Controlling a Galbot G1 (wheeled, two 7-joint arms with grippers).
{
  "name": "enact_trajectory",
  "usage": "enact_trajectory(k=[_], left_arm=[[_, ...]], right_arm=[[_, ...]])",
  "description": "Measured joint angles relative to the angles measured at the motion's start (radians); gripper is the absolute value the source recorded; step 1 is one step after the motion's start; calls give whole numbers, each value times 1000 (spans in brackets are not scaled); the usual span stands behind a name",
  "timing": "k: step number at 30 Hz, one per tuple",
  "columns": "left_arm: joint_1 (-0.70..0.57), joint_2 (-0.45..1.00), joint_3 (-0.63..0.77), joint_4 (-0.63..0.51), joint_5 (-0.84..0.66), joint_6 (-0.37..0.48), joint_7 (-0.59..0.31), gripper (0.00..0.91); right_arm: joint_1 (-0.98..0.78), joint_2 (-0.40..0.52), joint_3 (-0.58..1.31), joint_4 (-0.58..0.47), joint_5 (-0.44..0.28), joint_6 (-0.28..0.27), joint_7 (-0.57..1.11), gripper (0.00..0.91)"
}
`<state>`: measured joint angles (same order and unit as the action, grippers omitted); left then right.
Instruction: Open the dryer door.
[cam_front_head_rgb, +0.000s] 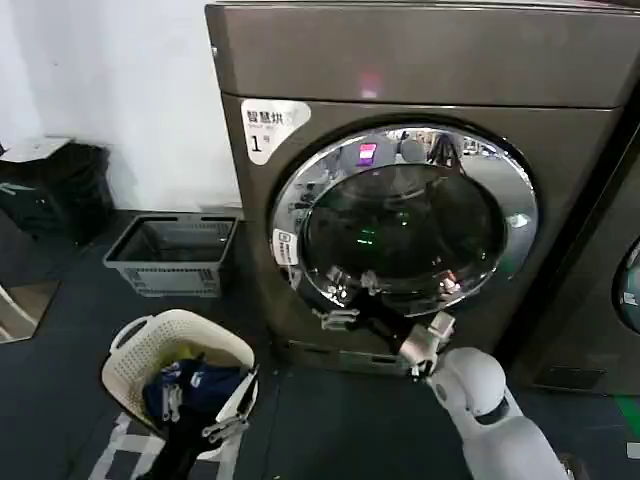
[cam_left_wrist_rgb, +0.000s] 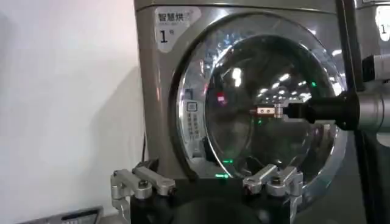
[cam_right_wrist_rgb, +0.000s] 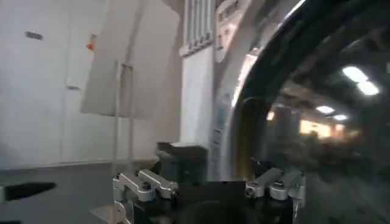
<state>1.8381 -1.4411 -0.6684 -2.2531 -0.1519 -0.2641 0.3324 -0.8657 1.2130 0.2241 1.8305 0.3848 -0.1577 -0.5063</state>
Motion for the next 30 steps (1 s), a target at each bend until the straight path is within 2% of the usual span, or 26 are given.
enact_trajectory(k=[7,30], left_arm=[[7,-7,2,-4,4,-1,0,907],[18,-17,-2,-14,13,-8,-4,907]], right_arm=[[51,23,-52,-58,-37,3,3,907],[220,64,-180,-228,-34,15,-7,907]])
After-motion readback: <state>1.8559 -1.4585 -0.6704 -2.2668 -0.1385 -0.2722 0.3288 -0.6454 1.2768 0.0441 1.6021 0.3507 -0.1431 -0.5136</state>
